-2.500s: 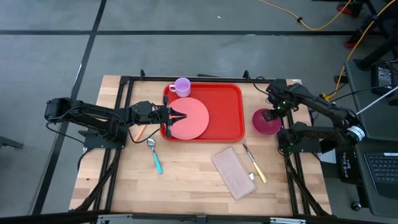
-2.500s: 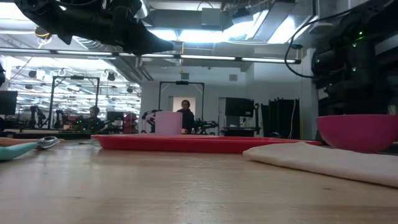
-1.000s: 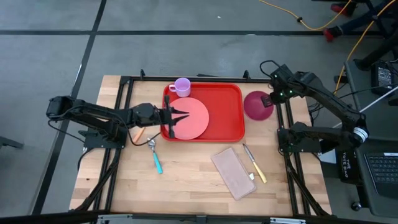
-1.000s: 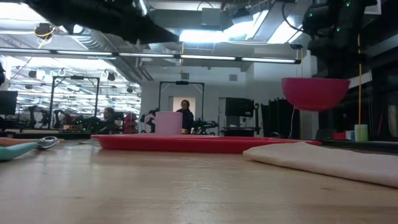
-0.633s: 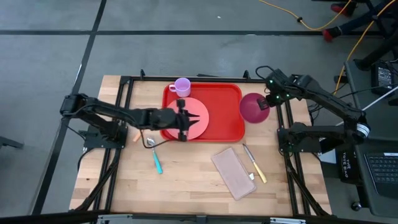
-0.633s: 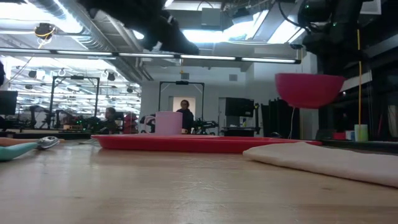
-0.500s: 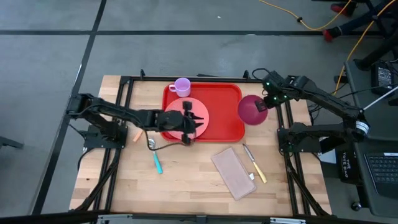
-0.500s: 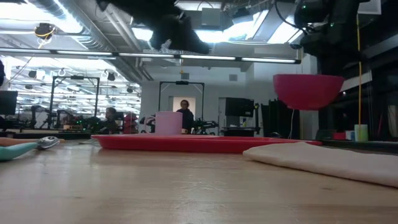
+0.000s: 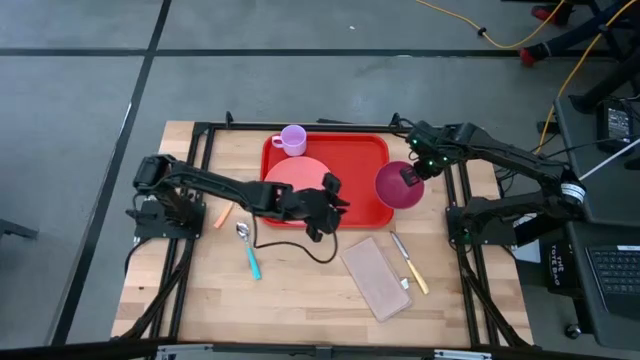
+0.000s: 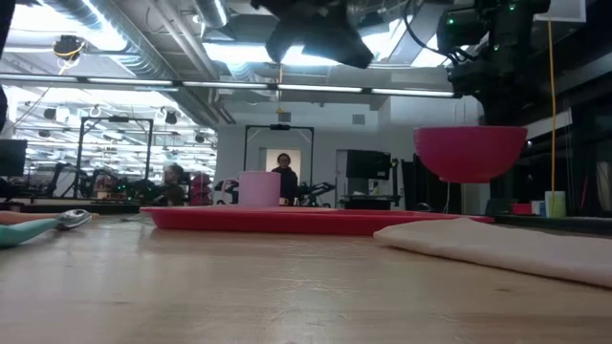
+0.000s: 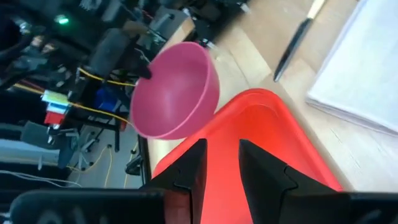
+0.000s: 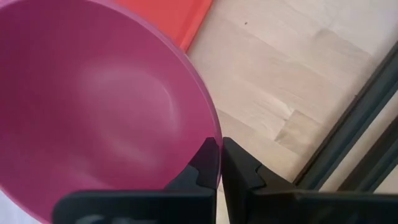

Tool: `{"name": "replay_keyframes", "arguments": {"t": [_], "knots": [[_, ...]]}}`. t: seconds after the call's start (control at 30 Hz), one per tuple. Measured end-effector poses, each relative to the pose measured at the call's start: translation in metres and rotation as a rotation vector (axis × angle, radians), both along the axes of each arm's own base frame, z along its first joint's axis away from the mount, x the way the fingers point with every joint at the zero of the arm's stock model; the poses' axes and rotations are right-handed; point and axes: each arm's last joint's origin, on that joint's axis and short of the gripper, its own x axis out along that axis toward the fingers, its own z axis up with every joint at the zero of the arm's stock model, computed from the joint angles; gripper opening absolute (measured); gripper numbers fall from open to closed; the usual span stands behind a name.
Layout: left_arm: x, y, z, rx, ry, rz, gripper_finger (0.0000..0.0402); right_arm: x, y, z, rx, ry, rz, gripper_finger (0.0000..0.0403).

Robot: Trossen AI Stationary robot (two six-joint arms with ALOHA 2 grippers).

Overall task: Set up tray
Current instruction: Put the dark pink bowl on the light pink plate

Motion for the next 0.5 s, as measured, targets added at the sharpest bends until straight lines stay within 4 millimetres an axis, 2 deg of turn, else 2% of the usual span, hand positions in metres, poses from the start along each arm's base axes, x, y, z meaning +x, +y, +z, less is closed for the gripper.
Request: {"name": "replay_keyframes", "arguments": {"t": [0.27,0.5], "knots": [[0.036,0.003,-0.006,0.094,0.097,-0.038,0.0086,0.013,0.009,0.002,-0.034,-0.068,0.078,0.0008],[0.048,0.002,-0.011,0.165,0.138,-0.145,0.0086,0.023,0.023,0.013,-0.054,-0.094,0.151,0.0008]]}}
